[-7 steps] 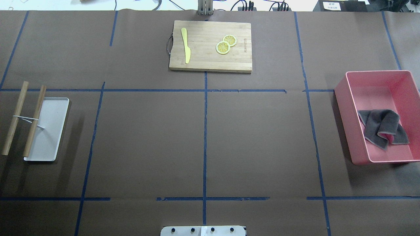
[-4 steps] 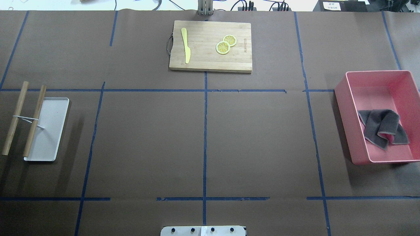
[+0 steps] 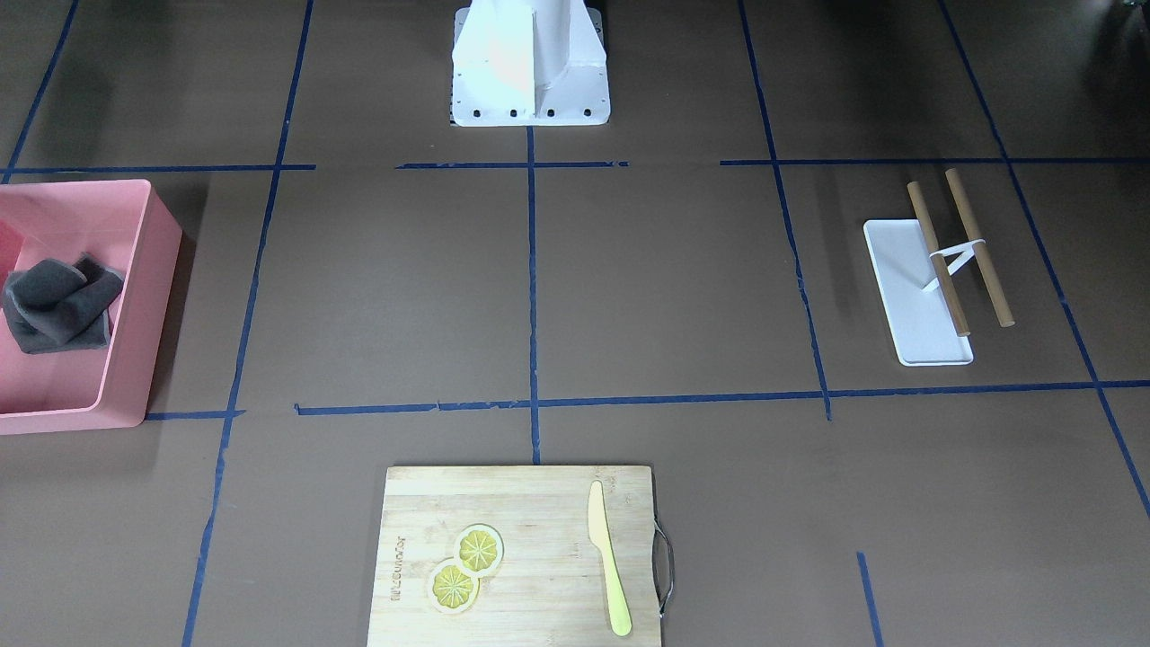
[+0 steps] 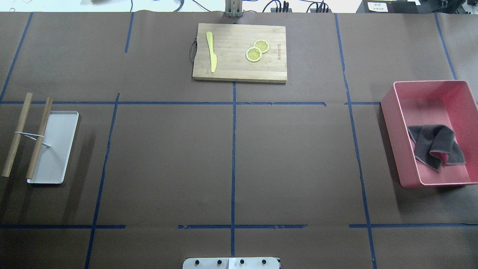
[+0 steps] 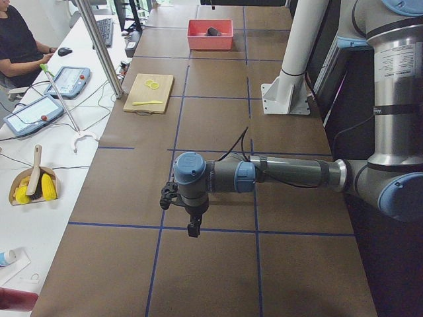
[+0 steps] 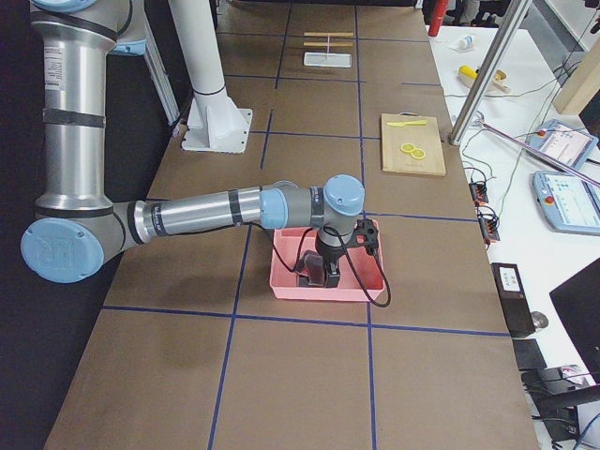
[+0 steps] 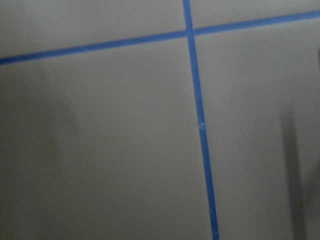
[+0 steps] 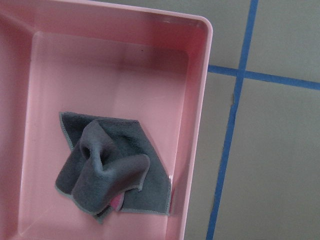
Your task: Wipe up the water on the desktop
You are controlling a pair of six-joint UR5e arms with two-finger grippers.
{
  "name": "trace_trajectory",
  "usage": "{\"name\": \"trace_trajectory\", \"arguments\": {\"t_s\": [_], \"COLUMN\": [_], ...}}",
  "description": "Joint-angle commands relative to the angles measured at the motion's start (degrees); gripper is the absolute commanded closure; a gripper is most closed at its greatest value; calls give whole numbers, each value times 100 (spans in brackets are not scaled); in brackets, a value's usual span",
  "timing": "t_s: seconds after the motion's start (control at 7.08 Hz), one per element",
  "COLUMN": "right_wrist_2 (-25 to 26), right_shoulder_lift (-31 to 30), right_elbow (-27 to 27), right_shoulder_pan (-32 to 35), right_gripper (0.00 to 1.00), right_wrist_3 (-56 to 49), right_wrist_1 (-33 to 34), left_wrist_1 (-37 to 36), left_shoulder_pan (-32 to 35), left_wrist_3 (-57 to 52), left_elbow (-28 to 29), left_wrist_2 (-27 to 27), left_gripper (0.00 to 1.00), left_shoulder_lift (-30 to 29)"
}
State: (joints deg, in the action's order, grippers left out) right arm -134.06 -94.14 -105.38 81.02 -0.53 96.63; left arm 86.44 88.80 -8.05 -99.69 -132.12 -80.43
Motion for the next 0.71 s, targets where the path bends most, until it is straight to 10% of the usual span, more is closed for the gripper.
{"name": "trace_trajectory", "arguments": {"t_s": [0.0, 0.56], "right_wrist_2": [-15, -50], "right_shoulder_lift": [10, -69], "right_elbow": [-61, 0], "right_shoulder_pan": [-60, -78], "right_gripper": [0, 0], "right_wrist_3": [-9, -9], "right_wrist_1": [5, 14], "left_wrist_1": [22, 75], "left_shoulder_pan": [-3, 5], "left_wrist_3": [-4, -13], "left_elbow": [89, -103], "left_wrist_2": [-7, -68], "left_gripper": [0, 0], "left_shoulder_lift": [36, -166]}}
